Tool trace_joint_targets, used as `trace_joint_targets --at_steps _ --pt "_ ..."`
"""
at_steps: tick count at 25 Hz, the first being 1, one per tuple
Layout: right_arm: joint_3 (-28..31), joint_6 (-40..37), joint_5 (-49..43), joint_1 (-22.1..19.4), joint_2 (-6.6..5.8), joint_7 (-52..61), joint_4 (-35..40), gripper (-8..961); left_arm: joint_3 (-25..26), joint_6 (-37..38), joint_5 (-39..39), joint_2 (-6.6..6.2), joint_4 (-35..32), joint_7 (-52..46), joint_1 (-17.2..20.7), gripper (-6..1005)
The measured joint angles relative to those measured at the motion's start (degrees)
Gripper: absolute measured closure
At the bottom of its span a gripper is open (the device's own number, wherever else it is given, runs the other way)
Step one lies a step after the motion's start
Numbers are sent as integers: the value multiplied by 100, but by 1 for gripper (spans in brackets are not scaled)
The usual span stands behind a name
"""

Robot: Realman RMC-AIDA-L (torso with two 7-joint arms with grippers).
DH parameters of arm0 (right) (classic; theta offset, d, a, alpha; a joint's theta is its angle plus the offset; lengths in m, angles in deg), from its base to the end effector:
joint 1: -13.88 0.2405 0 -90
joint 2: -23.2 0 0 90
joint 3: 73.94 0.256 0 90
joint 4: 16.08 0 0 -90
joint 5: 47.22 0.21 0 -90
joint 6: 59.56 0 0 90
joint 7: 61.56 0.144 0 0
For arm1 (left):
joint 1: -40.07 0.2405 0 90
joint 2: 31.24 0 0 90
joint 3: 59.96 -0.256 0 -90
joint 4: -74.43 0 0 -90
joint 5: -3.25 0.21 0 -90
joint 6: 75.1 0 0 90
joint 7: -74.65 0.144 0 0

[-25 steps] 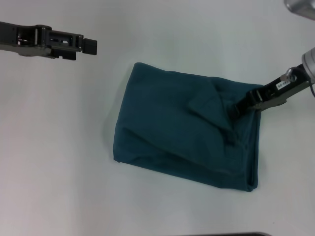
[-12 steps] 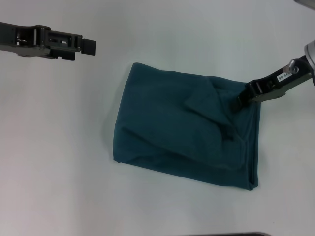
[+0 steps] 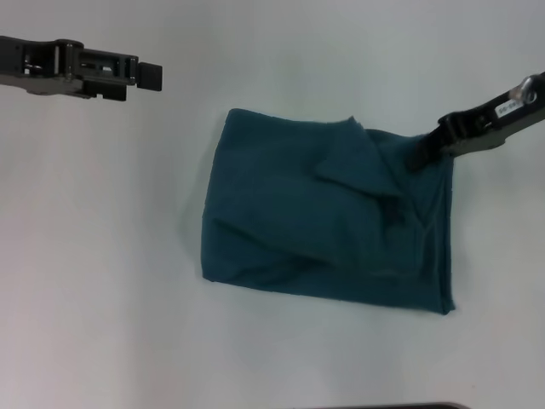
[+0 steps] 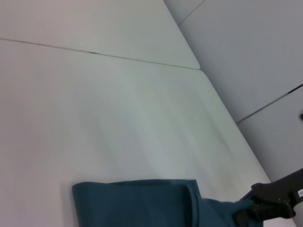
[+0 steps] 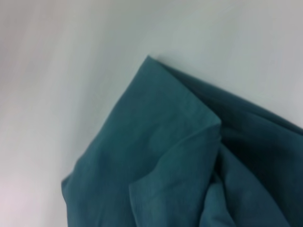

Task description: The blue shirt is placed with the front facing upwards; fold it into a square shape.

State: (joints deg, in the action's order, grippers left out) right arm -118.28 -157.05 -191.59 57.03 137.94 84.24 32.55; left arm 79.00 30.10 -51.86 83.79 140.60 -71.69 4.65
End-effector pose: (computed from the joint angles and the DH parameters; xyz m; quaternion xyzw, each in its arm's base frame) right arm 0.2353 0.3661 0.0346 -0.8126 0.5799 -0.0247 0.0530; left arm -0.2034 0.3512 0.0899 -0.8399 -0.5221 -0.1379 0.0544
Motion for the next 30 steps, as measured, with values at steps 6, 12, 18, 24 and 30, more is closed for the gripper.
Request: trace_joint_targets --at_steps 6,12,18,24,30 --pt "214 9 -10 -13 -46 1 32 857 0 1 -1 1 0 0 0 125" --pt "179 151 -87 -17 -56 64 -64 857 0 1 -1 1 -5 6 0 125" --pt "147 91 -97 -17 -111 172 -91 858 0 4 -1 2 -9 20 6 125" --pt "136 56 -100 -17 -119 86 -93 816 0 9 -1 2 -9 35 35 125" --pt "137 54 -100 -55 -225 86 -75 707 0 26 -1 2 -8 39 48 126"
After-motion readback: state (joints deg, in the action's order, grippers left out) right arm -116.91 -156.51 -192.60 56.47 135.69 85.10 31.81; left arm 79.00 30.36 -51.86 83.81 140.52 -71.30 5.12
